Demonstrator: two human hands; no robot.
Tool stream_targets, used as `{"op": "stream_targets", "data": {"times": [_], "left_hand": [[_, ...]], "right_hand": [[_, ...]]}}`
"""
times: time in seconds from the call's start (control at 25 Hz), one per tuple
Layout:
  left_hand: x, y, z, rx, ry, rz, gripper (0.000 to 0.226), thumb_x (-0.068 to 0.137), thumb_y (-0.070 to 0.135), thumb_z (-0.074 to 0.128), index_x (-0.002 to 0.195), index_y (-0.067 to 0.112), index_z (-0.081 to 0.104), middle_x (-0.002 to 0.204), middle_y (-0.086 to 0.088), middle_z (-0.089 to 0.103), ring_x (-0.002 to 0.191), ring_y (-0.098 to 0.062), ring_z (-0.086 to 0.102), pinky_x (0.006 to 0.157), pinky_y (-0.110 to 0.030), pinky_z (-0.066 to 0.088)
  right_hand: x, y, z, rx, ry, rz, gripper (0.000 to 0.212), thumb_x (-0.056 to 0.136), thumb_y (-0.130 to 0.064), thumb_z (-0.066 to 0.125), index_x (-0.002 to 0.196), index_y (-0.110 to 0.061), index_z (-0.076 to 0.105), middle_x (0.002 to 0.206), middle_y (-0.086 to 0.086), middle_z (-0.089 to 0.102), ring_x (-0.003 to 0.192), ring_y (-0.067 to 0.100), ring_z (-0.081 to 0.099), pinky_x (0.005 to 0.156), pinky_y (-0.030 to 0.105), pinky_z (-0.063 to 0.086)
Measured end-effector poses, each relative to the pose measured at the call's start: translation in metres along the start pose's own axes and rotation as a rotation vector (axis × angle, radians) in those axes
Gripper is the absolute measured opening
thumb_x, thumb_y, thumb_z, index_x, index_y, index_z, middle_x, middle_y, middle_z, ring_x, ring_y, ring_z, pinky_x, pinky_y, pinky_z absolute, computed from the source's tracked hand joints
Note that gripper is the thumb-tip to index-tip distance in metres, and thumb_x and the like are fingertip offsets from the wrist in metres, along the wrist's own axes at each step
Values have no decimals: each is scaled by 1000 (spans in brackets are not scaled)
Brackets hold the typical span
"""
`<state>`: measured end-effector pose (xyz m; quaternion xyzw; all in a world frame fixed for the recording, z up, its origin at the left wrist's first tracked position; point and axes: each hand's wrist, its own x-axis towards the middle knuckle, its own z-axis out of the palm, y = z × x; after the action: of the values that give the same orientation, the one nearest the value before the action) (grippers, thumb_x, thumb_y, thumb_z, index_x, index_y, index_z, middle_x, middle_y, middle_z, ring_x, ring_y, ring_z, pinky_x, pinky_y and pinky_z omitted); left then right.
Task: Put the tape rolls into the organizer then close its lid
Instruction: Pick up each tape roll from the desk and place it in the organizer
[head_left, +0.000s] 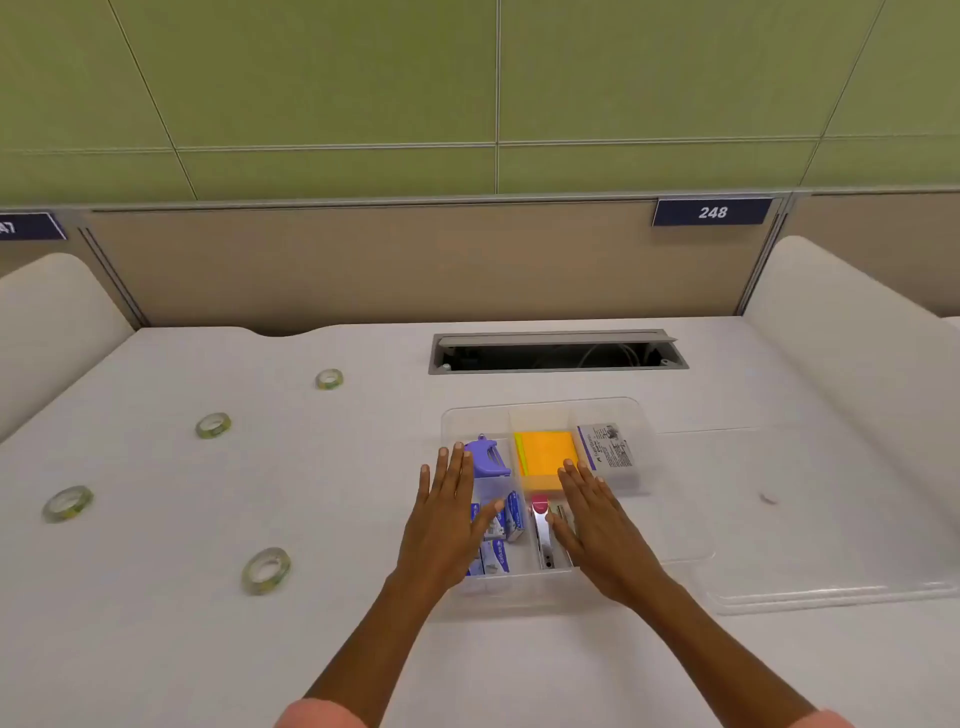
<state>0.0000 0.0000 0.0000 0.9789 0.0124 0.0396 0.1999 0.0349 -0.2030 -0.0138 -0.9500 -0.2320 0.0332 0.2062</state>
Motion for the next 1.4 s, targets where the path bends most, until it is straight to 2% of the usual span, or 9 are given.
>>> {"op": "stream_targets", "data": {"times": [0.12, 0.2, 0.28, 0.36, 0.6, 0.76, 0.92, 1.08, 1.4], "left_hand": [[-9, 0, 6, -45, -83, -25, 111, 46, 83, -23, 137, 20, -18, 155, -6, -10, 143, -19, -12, 110, -29, -13], [-13, 1, 12, -119, -96, -61, 96, 67, 80, -3, 140, 18, -11, 155, -7, -10, 143, -19, -12, 112, -29, -11], [-14, 3, 14, -171, -99, -103, 75, 87, 55, 28, 141, 17, -6, 155, -8, -10, 143, -19, -10, 114, -29, -6], [-13, 3, 15, -219, -89, -120, 71, 90, 43, 38, 141, 16, -4, 155, -8, -9, 144, -21, -7, 116, -31, -2], [-15, 0, 18, -234, -70, -104, 70, 90, 42, 38, 142, 17, -1, 156, -8, -5, 144, -20, -4, 116, -32, -1], [-16, -2, 17, -266, -58, -94, 79, 81, 62, 23, 142, 18, 0, 156, -7, -4, 144, -20, -7, 110, -27, -9], [-24, -18, 8, -250, 61, -61, 66, 90, 46, 34, 142, 17, 6, 156, -5, 0, 142, -13, -11, 112, -28, -10], [-54, -59, -1, -264, 228, -148, 76, 81, 65, 15, 142, 20, 13, 155, 1, 4, 140, -9, -10, 113, -27, -4], [-124, -156, -19, -199, 433, -428, 50, 94, 34, 24, 139, 12, 25, 154, -6, 19, 141, -10, -1, 118, -30, 1]], "right_hand": [[1, -1, 0, -11, -10, 18, 113, 52, -81, -28, 144, -19, -7, 158, 0, -4, 143, 9, -10, 114, 24, -6], [0, -2, 1, 0, -22, 36, 117, 49, -82, -28, 145, -19, -3, 158, 1, -2, 145, 12, -5, 114, 24, -5], [-1, -3, 1, -1, -28, 51, 119, 49, -83, -28, 145, -19, 0, 158, 1, 1, 146, 14, -1, 112, 24, -4], [-1, -3, 1, 2, -36, 58, 118, 50, -82, -28, 146, -20, 2, 158, 1, 4, 146, 14, 2, 112, 24, -3], [-2, -4, 0, -9, -31, 67, 118, 50, -82, -28, 146, -22, 8, 158, 0, 7, 146, 14, 5, 111, 23, -1], [0, -6, -5, -14, -36, 35, 116, 54, -83, -23, 145, -21, 13, 158, 3, 11, 146, 16, 6, 112, 24, -1], [5, -29, -14, 37, -19, 0, 72, 83, -59, 15, 143, -20, 22, 156, 4, 22, 146, 18, 11, 118, 32, 10], [17, -82, -6, 131, 52, -132, 51, 91, -41, 37, 137, -17, 36, 145, 8, 42, 136, 24, 34, 111, 38, 29], [46, -195, 67, 280, -79, -393, 44, 91, -28, 47, 133, -17, 41, 132, 7, 51, 118, 23, 50, 100, 35, 39]]}}
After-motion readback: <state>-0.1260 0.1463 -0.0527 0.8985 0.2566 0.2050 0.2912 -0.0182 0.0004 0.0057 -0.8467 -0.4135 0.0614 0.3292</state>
